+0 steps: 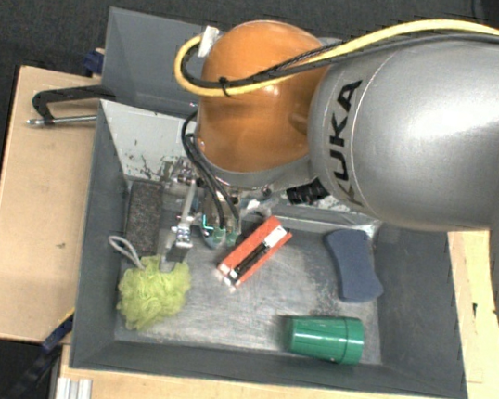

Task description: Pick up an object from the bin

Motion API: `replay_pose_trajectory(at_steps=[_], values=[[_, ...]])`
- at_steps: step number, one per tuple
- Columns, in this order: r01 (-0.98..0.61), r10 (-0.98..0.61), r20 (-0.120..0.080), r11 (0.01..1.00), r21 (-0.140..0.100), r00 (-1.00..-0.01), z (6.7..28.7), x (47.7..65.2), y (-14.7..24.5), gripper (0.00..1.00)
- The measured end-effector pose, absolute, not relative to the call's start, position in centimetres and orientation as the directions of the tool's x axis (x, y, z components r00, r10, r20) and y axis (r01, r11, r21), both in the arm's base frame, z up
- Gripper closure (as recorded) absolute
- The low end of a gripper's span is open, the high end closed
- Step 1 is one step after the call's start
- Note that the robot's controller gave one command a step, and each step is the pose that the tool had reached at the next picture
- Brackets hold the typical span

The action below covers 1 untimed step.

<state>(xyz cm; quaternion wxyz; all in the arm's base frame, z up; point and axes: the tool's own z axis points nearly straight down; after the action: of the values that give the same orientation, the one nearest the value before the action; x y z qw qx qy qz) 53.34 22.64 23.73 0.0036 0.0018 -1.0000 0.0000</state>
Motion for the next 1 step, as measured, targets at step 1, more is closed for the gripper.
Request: replay_pose_trajectory(at_steps=[1], values=[[-0.001,-0.001,-0.002,1.000,0.002,-1.000,24.21,53.54,22.51,0.00]])
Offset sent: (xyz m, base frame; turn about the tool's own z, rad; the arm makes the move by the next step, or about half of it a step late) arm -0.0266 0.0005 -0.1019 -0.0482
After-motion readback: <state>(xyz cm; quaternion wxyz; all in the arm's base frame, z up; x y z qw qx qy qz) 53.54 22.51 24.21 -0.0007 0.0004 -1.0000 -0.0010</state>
